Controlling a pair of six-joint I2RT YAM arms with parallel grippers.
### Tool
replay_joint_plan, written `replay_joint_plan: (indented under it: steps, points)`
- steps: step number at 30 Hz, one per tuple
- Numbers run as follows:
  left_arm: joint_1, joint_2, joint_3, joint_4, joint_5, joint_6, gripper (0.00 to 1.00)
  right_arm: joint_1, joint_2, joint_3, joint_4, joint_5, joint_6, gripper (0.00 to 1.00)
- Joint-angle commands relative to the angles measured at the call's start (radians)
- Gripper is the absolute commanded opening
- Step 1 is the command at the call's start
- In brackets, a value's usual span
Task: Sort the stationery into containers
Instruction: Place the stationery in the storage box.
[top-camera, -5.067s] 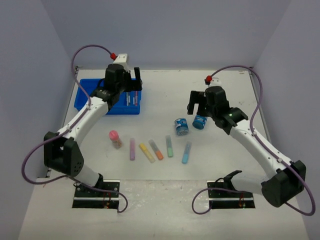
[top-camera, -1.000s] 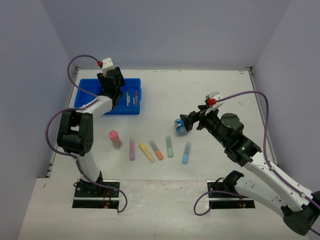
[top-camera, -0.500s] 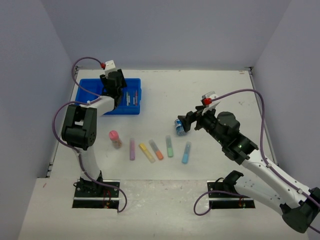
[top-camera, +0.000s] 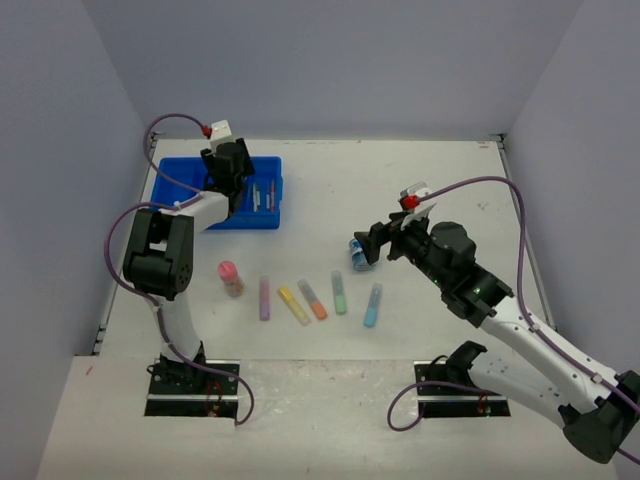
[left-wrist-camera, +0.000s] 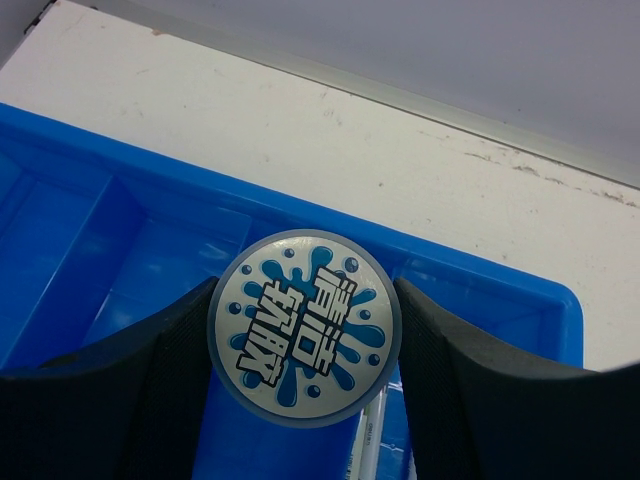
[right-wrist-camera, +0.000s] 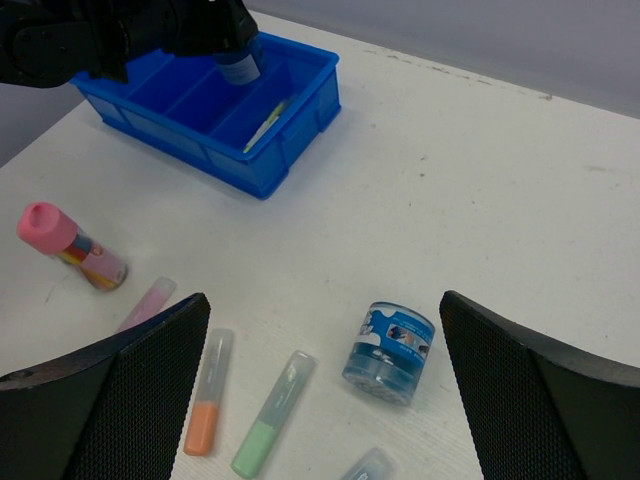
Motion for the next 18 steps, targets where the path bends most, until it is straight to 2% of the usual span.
replay_joint_plan:
  steps: [1, 4, 10, 12, 15, 18]
  points:
    - [0.011, -0.003, 0.079, 0.019, 0.007, -0.016, 0.75, -0.004, 0.010, 0.034, 0.017, -0.007, 0.013, 0.99]
    - [0.012, 0.005, 0.088, -0.004, -0.007, -0.020, 0.84, -0.004, 0.009, 0.033, 0.018, -0.010, 0.014, 0.99]
    - [0.014, -0.043, 0.093, -0.057, -0.033, -0.048, 0.85, -0.004, 0.026, 0.038, 0.017, -0.013, 0.017, 0.99]
    - [0.015, -0.073, 0.102, -0.090, -0.022, -0.059, 0.90, -0.009, 0.057, 0.052, 0.003, -0.008, 0.023, 0.99]
    - [0.014, -0.159, 0.154, -0.230, 0.053, -0.085, 1.00, -0.027, 0.136, 0.110, -0.068, 0.018, 0.063, 0.99]
    - [0.037, -0.267, 0.171, -0.403, 0.221, -0.166, 1.00, -0.062, 0.262, 0.176, -0.172, 0.025, 0.122, 0.99]
